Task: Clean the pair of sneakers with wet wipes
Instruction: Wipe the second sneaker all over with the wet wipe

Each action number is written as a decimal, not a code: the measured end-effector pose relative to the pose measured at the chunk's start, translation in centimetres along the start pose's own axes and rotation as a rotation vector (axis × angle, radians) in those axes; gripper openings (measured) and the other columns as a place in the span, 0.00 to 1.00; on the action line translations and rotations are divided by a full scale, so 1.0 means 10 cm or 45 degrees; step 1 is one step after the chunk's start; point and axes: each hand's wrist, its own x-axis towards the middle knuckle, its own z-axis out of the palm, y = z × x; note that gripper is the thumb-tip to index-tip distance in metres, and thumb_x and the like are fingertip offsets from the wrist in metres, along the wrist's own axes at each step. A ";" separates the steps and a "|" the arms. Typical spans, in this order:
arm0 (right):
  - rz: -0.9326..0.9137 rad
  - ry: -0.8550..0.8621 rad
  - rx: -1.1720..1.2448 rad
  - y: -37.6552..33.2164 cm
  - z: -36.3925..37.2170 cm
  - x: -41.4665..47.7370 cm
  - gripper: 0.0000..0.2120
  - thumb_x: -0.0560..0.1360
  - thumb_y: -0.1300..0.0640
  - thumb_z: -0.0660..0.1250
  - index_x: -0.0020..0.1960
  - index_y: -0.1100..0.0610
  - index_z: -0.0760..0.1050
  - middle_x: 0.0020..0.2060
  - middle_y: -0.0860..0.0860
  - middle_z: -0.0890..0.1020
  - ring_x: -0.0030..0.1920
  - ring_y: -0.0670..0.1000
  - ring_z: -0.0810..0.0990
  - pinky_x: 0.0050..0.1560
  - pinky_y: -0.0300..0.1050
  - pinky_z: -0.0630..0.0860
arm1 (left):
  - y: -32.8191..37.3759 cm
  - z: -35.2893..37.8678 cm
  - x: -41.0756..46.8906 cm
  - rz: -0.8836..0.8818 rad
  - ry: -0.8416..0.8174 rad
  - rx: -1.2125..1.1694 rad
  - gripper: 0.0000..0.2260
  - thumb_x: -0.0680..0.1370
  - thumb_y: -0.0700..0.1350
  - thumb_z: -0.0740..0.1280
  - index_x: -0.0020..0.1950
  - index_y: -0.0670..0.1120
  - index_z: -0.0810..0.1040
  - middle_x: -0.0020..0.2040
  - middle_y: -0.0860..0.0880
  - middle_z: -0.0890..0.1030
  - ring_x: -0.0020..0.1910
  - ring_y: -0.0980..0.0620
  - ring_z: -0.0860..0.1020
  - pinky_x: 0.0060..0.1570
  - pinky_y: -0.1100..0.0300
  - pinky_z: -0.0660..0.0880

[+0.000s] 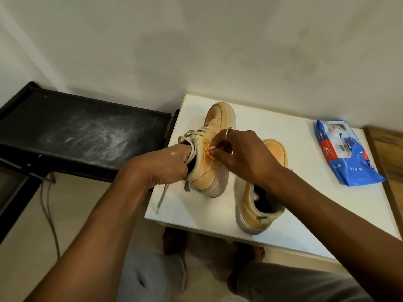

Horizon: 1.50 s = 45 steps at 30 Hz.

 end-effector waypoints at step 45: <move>0.140 0.080 -0.122 -0.23 -0.09 -0.25 0.10 0.77 0.47 0.66 0.53 0.50 0.81 0.41 0.42 0.81 0.36 0.42 0.76 0.37 0.34 0.70 | 0.07 0.12 0.25 -0.146 0.379 -0.801 0.32 0.74 0.69 0.58 0.72 0.51 0.65 0.64 0.50 0.74 0.61 0.45 0.75 0.59 0.46 0.75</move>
